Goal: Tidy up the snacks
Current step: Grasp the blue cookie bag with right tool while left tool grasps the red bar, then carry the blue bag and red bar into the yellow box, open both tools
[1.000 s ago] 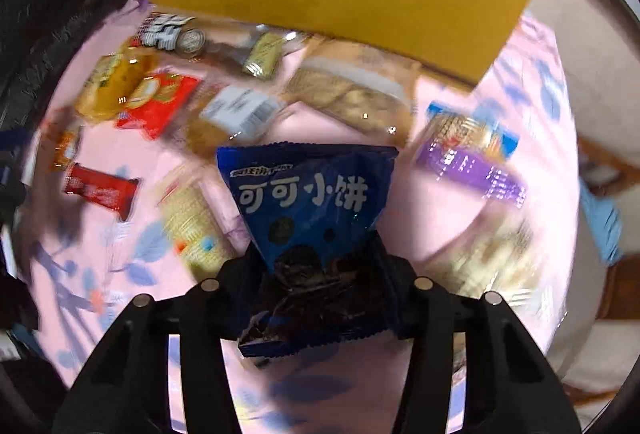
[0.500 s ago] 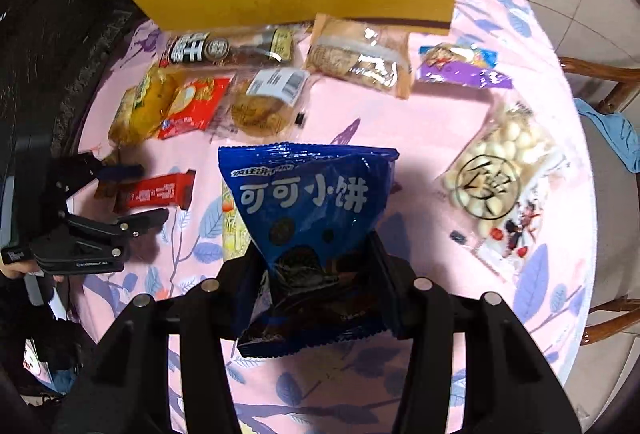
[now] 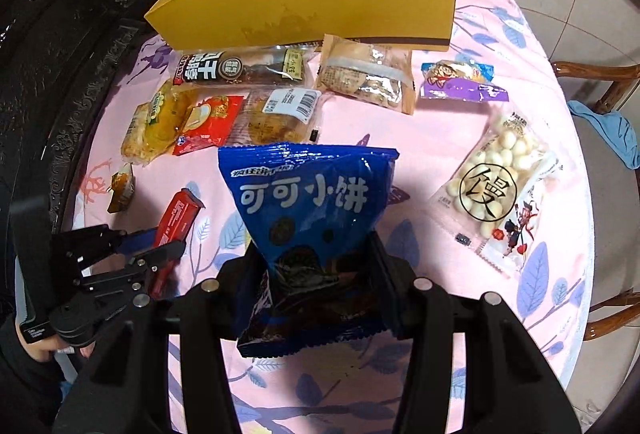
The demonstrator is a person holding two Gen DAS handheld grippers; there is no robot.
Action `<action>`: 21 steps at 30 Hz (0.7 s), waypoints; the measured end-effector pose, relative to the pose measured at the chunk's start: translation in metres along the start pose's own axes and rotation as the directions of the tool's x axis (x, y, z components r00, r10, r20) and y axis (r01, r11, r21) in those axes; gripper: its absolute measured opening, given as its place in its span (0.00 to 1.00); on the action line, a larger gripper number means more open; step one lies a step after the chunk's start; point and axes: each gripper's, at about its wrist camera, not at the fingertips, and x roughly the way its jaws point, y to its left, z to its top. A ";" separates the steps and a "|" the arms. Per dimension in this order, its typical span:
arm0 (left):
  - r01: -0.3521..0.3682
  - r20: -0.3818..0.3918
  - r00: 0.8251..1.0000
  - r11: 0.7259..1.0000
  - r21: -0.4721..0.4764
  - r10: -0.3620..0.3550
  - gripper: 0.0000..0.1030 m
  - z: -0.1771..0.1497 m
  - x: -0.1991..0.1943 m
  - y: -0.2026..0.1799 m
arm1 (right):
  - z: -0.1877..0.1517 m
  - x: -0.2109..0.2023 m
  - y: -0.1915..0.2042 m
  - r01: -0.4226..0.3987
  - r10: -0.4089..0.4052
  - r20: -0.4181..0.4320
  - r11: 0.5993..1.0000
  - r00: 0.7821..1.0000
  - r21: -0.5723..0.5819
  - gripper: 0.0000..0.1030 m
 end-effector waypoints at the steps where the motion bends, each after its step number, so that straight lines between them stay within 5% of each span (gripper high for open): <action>1: 0.009 0.002 1.000 1.000 -0.006 -0.009 0.23 0.003 -0.004 -0.003 | 0.000 -0.001 0.001 0.001 0.000 0.002 1.000 1.000 -0.001 0.50; 11: 0.002 0.127 0.992 0.998 -0.065 0.006 0.23 0.067 -0.064 -0.022 | 0.019 -0.014 0.009 0.011 -0.010 0.047 1.000 0.999 -0.012 0.50; 21: -0.036 0.288 0.956 0.996 -0.085 0.060 0.23 0.178 -0.111 -0.028 | 0.121 -0.062 0.031 0.050 -0.038 0.208 0.997 0.977 -0.052 0.50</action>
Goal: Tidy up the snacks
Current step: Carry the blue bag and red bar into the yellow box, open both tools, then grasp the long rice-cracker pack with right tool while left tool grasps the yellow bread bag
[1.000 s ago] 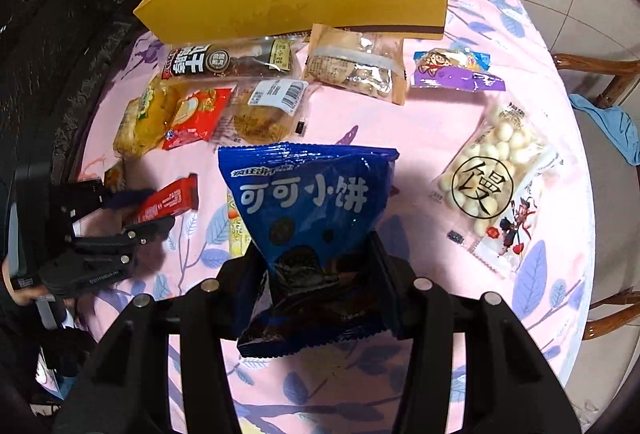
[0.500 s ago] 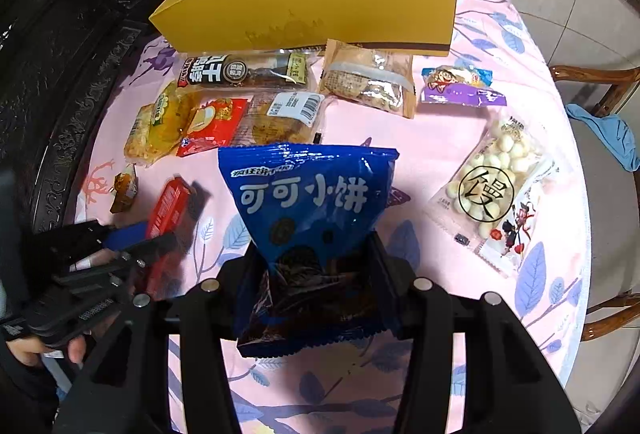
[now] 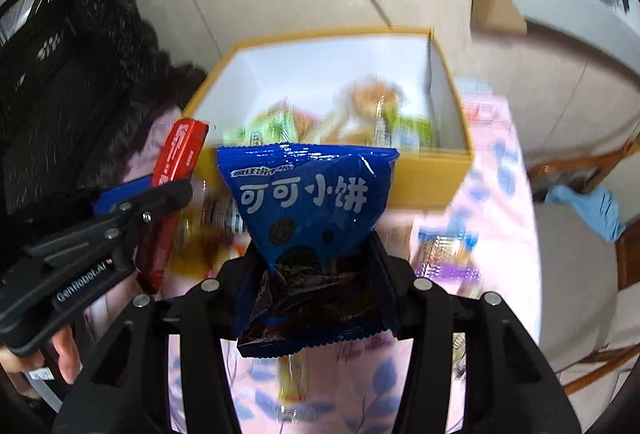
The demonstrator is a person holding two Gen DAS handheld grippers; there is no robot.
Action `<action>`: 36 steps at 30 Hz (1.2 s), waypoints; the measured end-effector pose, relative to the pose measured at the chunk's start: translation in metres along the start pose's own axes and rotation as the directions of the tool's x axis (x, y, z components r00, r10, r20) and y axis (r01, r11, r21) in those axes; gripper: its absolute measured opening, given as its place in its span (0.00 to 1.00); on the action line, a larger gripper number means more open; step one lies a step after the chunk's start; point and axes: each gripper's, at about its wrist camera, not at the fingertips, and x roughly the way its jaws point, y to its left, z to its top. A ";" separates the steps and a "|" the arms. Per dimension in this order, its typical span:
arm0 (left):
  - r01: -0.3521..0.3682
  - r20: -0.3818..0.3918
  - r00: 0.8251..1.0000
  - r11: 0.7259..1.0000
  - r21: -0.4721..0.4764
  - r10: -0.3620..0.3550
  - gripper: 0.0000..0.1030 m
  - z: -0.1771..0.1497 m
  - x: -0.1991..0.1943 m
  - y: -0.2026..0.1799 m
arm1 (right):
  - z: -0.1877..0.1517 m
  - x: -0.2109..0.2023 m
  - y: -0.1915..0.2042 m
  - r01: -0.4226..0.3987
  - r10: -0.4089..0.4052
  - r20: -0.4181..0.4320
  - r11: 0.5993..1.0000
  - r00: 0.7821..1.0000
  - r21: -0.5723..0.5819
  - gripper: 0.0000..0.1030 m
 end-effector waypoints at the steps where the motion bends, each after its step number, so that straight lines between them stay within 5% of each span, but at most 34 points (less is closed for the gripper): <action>1: 0.001 0.005 1.000 1.000 -0.006 -0.001 0.23 0.007 0.000 0.002 | 0.007 -0.001 -0.001 0.005 -0.005 0.011 1.000 1.000 -0.003 0.50; 19: -0.049 0.020 0.999 0.999 -0.021 0.049 0.24 0.100 0.043 0.040 | 0.113 0.040 -0.006 0.082 -0.080 0.091 0.996 0.993 -0.021 0.51; 20: -0.069 0.017 0.997 0.997 -0.023 0.069 0.33 0.104 0.046 0.042 | 0.118 0.042 -0.007 0.090 -0.088 0.106 0.996 0.990 -0.017 0.54; 21: -0.089 0.012 0.996 0.996 -0.027 0.090 0.65 0.108 0.048 0.045 | 0.126 0.046 -0.008 0.112 -0.110 0.115 0.993 0.987 -0.019 0.59; 22: -0.106 0.018 0.994 0.994 -0.035 0.107 0.81 0.109 0.047 0.048 | 0.132 0.048 -0.009 0.136 -0.133 0.114 0.990 0.985 -0.021 0.62; 25: -0.113 0.069 0.991 0.992 -0.048 0.116 0.87 0.110 0.038 0.056 | 0.139 0.046 -0.013 0.139 -0.136 0.113 0.990 0.984 -0.025 0.63; 29: -0.113 0.056 0.992 0.992 -0.047 0.116 0.87 0.101 0.032 0.060 | 0.125 0.037 -0.015 0.099 -0.097 0.091 0.995 0.991 -0.024 0.64; 33: -0.147 0.050 0.988 0.988 -0.049 0.149 0.88 0.069 0.018 0.060 | 0.064 0.032 -0.001 0.034 -0.033 0.014 0.997 0.999 -0.071 0.66; 36: -0.193 0.020 0.980 0.975 -0.107 0.196 0.88 0.023 0.015 0.072 | 0.000 0.049 0.007 -0.016 0.009 -0.126 0.998 0.992 -0.055 0.66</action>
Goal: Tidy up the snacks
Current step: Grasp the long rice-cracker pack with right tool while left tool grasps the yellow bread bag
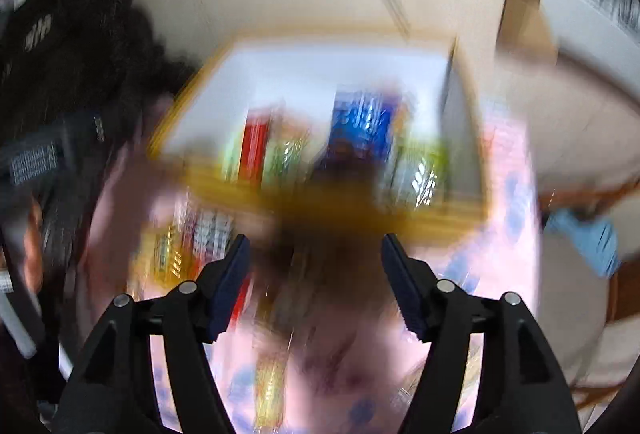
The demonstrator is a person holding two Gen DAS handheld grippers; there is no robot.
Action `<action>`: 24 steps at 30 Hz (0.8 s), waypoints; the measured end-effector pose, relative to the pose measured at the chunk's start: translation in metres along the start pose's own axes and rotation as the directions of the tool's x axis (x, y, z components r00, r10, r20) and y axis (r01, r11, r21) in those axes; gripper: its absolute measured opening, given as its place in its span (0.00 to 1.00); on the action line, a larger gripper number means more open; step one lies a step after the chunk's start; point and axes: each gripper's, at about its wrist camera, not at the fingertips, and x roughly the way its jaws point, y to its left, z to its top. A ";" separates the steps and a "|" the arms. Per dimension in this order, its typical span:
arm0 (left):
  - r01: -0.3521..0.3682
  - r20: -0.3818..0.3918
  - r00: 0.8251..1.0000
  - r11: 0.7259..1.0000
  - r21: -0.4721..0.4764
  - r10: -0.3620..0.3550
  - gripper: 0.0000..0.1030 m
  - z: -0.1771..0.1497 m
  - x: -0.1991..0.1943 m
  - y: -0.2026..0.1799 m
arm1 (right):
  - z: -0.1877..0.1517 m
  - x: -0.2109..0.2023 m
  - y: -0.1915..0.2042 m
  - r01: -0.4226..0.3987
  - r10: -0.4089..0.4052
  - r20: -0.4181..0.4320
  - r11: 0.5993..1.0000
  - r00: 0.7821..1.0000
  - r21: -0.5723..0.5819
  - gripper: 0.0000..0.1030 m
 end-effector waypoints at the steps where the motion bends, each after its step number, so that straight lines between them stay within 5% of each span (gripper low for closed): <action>1: -0.010 -0.030 0.999 1.000 -0.013 0.010 0.88 -0.011 0.000 0.004 | -0.025 0.013 0.004 -0.018 0.019 -0.066 1.000 0.998 0.018 0.66; 6: -0.023 -0.129 0.992 0.988 -0.155 0.003 0.88 -0.086 -0.004 0.034 | -0.101 0.052 0.022 -0.017 0.027 -0.216 0.999 0.976 0.047 0.66; 10: -0.033 -0.173 0.985 0.985 -0.171 0.003 0.88 -0.124 -0.010 0.043 | -0.122 0.060 0.034 0.013 -0.008 -0.221 1.000 0.975 0.023 0.66; 14: -0.046 -0.198 0.980 0.990 -0.132 0.019 0.88 -0.136 -0.010 0.047 | -0.132 0.071 0.044 0.035 -0.035 -0.216 0.999 0.976 -0.006 0.63; 18: -0.027 -0.218 0.976 0.996 -0.089 0.007 0.88 -0.138 -0.008 0.044 | -0.138 0.076 0.054 0.076 -0.088 -0.197 0.995 0.977 -0.067 0.49; 21: -0.024 -0.236 0.972 0.998 -0.053 0.011 0.88 -0.137 -0.001 0.037 | -0.140 0.075 0.057 0.130 -0.147 -0.173 0.986 0.974 -0.108 0.29; 24: -0.017 -0.242 0.970 0.997 -0.076 -0.002 0.88 -0.133 0.010 0.035 | -0.141 0.074 0.055 0.116 -0.133 -0.175 0.988 0.976 -0.099 0.29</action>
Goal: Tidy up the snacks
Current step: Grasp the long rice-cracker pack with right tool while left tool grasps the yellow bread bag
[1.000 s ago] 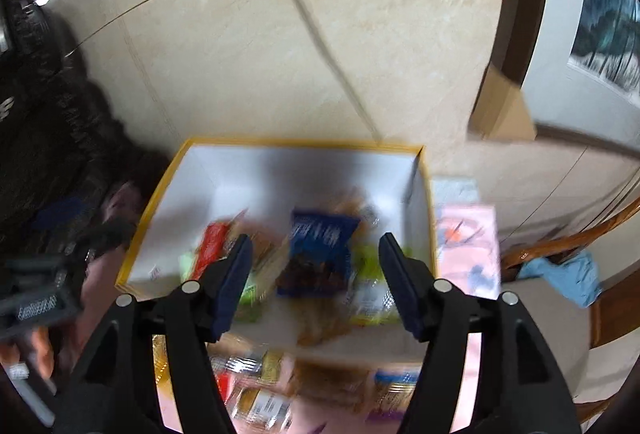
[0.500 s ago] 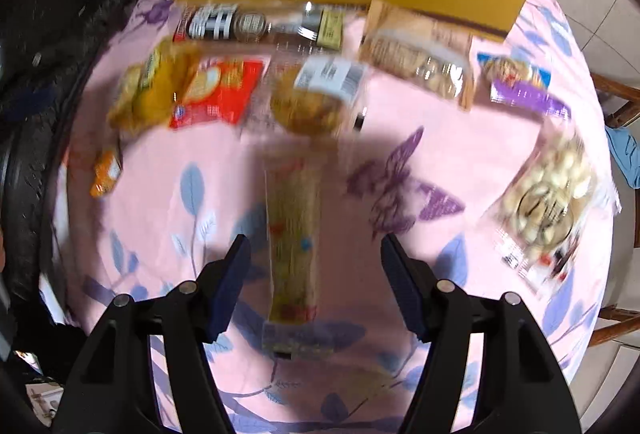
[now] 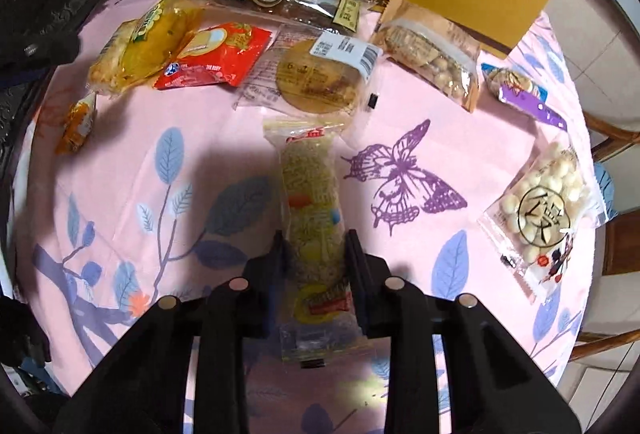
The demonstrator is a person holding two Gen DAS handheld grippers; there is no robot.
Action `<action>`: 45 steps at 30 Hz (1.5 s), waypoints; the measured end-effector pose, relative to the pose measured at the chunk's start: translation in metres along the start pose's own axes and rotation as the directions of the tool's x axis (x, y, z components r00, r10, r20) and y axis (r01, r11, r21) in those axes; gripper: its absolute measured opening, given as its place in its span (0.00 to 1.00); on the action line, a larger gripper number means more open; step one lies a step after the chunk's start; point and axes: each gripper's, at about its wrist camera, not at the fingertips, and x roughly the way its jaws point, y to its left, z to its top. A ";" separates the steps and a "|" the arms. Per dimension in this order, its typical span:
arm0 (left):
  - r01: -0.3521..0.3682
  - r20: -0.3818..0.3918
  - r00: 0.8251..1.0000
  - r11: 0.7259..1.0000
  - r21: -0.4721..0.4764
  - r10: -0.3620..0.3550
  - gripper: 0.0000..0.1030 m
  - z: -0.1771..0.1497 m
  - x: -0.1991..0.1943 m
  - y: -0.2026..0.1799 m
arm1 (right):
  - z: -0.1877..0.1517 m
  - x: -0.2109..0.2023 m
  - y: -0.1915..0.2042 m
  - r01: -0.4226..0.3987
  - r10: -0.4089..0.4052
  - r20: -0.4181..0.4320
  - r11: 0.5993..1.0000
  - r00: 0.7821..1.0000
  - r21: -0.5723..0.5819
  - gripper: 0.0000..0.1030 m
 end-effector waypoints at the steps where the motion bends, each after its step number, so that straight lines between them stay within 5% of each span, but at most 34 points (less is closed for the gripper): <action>1: 0.005 -0.001 1.000 1.000 -0.017 -0.005 0.88 0.005 0.006 -0.001 | 0.000 -0.001 -0.001 -0.001 0.001 0.000 1.000 1.000 0.001 0.29; 9: 0.016 -0.062 0.998 0.997 -0.074 -0.020 0.88 0.032 0.061 -0.010 | -0.014 -0.011 -0.014 -0.028 0.028 -0.005 0.999 1.000 0.043 0.29; 16: -0.111 -0.048 0.993 0.994 -0.008 0.111 0.94 0.048 0.079 -0.024 | -0.006 -0.010 -0.023 -0.028 0.028 -0.011 0.998 1.000 0.048 0.29; 19: -0.028 -0.062 0.998 0.999 0.024 0.030 0.84 0.043 0.079 -0.044 | -0.003 -0.009 -0.023 -0.032 0.033 -0.018 0.998 0.999 0.055 0.29; 21: -0.063 -0.028 0.998 0.997 0.045 0.064 0.86 0.039 0.080 -0.052 | -0.002 -0.009 -0.026 -0.043 0.044 -0.022 0.997 0.999 0.065 0.29; 26: 0.039 -0.067 0.997 0.993 -0.108 -0.047 0.90 0.046 0.092 -0.025 | 0.001 -0.008 -0.029 -0.048 0.050 -0.029 0.997 0.998 0.062 0.29; 28: 0.073 -0.057 0.995 0.992 -0.103 -0.079 0.83 0.052 0.094 -0.019 | 0.002 -0.008 -0.030 -0.047 0.049 -0.030 0.997 0.998 0.064 0.29; 29: 0.095 -0.044 0.994 0.991 -0.096 -0.100 0.69 0.055 0.092 -0.017 | 0.002 -0.007 -0.031 -0.048 0.050 -0.031 0.997 0.998 0.067 0.29; 30: 0.072 -0.033 0.997 0.995 -0.071 -0.074 0.39 0.058 0.089 -0.016 | 0.002 -0.007 -0.032 -0.053 0.055 -0.033 0.996 0.998 0.071 0.29; 40: -0.039 -0.028 0.999 0.996 0.077 0.041 0.45 0.049 0.102 -0.035 | 0.006 -0.005 -0.040 -0.057 0.061 -0.040 0.995 0.997 0.085 0.29; 45: 0.012 -0.046 0.999 0.996 0.083 -0.008 0.34 0.035 0.091 -0.039 | 0.006 -0.008 -0.041 -0.070 0.072 -0.014 0.992 0.997 0.104 0.28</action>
